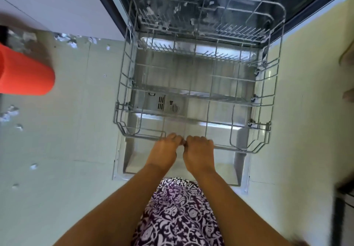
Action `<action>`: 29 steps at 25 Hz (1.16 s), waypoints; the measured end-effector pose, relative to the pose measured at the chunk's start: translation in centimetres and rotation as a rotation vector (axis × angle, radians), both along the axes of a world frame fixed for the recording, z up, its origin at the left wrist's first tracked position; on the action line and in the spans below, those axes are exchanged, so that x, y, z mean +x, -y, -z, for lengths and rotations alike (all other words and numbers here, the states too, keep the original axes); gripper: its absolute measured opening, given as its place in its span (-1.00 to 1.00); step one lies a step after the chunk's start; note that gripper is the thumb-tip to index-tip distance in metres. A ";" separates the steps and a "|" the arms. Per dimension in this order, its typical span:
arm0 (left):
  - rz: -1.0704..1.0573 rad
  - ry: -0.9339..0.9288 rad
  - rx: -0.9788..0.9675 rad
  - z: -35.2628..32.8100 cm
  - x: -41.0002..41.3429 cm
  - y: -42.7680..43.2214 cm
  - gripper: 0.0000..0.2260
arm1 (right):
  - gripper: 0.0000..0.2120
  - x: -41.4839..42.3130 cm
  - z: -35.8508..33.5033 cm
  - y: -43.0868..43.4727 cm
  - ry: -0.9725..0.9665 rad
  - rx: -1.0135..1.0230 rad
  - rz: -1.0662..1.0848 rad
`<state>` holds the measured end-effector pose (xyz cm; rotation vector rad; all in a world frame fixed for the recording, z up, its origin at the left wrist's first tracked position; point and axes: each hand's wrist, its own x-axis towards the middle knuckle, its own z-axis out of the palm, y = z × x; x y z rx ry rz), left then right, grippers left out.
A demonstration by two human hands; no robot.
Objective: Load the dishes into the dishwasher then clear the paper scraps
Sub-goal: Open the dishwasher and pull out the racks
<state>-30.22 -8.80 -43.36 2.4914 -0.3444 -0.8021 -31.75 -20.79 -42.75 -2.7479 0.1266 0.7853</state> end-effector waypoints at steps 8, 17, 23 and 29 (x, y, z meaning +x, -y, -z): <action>0.099 -0.232 0.101 -0.6 -3.7 -1.0 -0.58 | -0.94 -4.5 -1.0 -1.0 -0.026 0.005 -0.006; -0.026 0.047 0.020 -8.9 10.4 2.4 -0.77 | -0.78 8.9 -6.4 1.5 0.364 0.051 0.103; -0.161 0.567 -0.057 -18.3 24.1 5.6 -0.57 | -0.66 25.1 -17.0 4.4 0.695 0.003 0.126; 0.038 0.590 0.156 -24.6 31.2 6.5 -0.38 | -0.60 31.2 -23.5 5.8 0.677 -0.089 0.023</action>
